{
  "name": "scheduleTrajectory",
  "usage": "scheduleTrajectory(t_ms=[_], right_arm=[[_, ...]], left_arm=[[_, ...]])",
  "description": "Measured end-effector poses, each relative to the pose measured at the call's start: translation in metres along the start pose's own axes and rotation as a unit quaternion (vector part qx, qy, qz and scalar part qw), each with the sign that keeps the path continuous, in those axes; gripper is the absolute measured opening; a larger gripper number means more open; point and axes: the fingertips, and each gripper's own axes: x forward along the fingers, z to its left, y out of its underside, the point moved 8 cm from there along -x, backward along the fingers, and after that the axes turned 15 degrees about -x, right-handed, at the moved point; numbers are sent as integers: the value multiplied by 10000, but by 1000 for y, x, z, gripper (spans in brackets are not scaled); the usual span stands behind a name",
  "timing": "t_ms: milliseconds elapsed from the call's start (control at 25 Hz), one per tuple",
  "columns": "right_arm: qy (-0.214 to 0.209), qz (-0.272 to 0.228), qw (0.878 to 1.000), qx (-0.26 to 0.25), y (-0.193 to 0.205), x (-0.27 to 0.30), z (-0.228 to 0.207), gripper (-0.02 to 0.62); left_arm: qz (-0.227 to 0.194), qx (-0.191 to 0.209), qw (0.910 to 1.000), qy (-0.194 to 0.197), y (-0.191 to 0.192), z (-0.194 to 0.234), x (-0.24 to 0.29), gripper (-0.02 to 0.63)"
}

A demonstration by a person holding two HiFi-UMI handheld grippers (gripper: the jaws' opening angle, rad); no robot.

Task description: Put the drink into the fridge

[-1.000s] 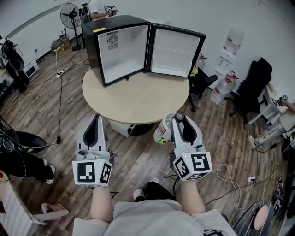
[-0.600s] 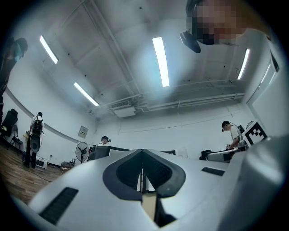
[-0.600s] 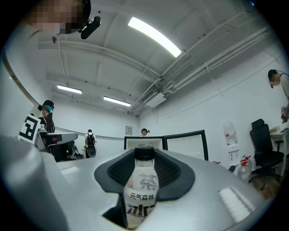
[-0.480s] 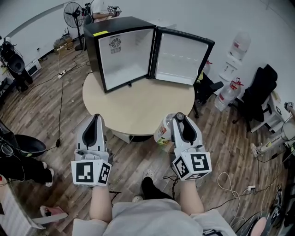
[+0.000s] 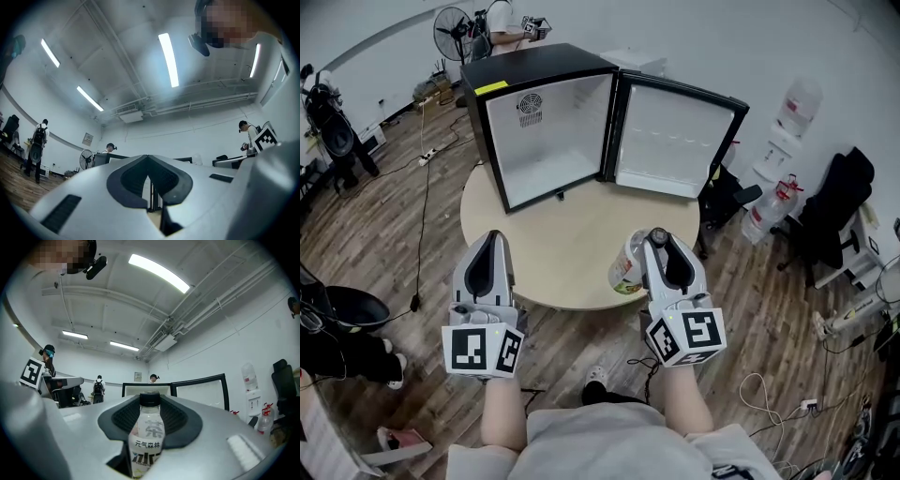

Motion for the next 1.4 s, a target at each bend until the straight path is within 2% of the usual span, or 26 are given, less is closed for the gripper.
scheduleTrajectory(t_ms=[360, 600, 1040, 1400], right_arm=[[-237, -140, 9996, 77, 18, 65, -45, 143], [-449, -180, 9988, 123, 32, 92, -65, 143], [-752, -145, 9965, 325, 50, 131, -64, 143], [-674, -66, 9971, 347, 59, 181, -58, 143]], left_arm=[[-92, 128, 9998, -136, 17, -4, 68, 8], [-97, 193, 9993, -297, 31, -10, 89, 8], [11, 257, 9986, -458, 43, 4, 113, 8], [123, 198, 9992, -337, 48, 40, 155, 8]])
